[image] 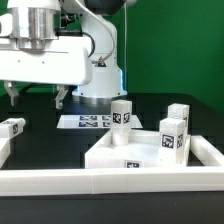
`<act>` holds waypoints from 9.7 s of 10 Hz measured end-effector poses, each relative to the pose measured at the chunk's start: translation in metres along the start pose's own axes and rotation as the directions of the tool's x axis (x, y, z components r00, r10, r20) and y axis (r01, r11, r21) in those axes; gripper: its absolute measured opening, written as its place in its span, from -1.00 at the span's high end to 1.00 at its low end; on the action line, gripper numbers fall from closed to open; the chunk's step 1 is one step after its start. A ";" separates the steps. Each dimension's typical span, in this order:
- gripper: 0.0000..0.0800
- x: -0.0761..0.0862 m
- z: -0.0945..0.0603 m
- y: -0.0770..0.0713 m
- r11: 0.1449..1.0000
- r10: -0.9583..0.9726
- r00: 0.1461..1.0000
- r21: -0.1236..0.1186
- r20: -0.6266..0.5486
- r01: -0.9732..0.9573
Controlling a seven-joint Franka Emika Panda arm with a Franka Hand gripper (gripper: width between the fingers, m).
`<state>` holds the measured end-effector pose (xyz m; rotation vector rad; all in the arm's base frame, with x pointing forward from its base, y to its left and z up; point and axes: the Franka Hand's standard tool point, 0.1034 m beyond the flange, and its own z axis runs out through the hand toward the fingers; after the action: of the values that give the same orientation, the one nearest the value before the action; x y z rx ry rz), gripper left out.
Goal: Assemble square table
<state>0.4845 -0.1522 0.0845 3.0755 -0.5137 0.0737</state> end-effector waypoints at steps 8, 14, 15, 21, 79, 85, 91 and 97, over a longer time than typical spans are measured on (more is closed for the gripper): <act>-0.62 -0.038 0.009 0.050 1.000 0.006 0.997 0.011 0.082 -0.007; -0.62 -0.041 0.020 0.085 1.000 0.025 0.994 -0.005 0.103 -0.025; -0.62 -0.041 0.021 0.085 1.000 0.026 0.994 -0.006 0.104 -0.025; -0.62 -0.037 0.026 0.100 0.998 -0.064 0.986 0.014 0.154 0.063; 0.27 0.056 -0.038 -0.093 0.988 -0.147 0.952 -0.077 -0.267 0.131; 0.27 0.061 -0.047 -0.156 0.987 -0.157 0.907 -0.025 -0.390 0.160; 0.27 0.062 -0.046 -0.142 0.991 -0.126 0.903 -0.017 -0.410 0.131; 0.27 0.068 -0.040 -0.122 0.997 -0.042 0.898 0.040 -0.438 0.065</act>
Offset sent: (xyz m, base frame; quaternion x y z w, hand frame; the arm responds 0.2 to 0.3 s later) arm -0.0300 0.0000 0.0000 0.0000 0.0000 0.0000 1.0000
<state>0.5870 -0.0582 0.1259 2.9729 -0.4030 0.7691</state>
